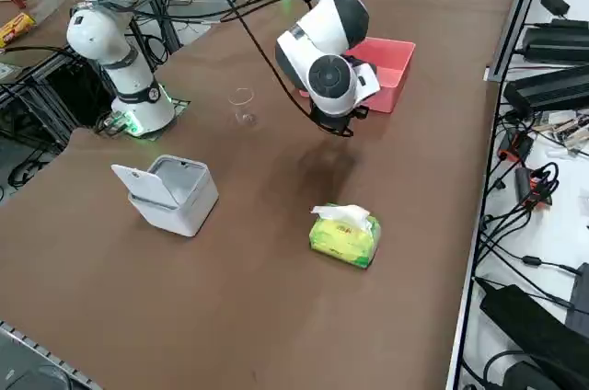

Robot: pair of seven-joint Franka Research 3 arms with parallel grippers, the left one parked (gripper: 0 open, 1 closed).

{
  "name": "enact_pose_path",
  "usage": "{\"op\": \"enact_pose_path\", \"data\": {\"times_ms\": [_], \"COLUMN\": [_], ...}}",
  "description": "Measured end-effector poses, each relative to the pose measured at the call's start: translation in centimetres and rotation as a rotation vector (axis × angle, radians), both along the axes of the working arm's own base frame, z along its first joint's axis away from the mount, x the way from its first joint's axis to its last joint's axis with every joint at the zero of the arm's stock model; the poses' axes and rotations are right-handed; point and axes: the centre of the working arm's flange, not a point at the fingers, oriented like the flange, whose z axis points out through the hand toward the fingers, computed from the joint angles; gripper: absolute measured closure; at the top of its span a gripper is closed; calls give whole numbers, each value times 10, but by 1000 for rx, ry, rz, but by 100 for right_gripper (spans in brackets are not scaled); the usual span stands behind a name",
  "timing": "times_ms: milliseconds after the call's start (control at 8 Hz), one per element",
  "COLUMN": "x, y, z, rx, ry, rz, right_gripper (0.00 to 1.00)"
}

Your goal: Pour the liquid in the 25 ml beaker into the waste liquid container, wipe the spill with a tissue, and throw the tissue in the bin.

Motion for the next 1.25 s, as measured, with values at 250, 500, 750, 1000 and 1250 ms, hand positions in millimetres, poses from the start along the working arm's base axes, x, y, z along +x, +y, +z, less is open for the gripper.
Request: {"op": "enact_pose_path", "data": {"times_ms": [250,500,750,1000,1250], "x": [1,3,3,4,4], "y": [3,5,5,7,11], "z": [3,6,10,14,17], "rx": [-16,-31,-48,-61,-71], "ry": [-1,-6,-8,-6,-7], "rz": [-9,-15,-22,-28,-28], "right_gripper": [53,53,53,53,53]}}
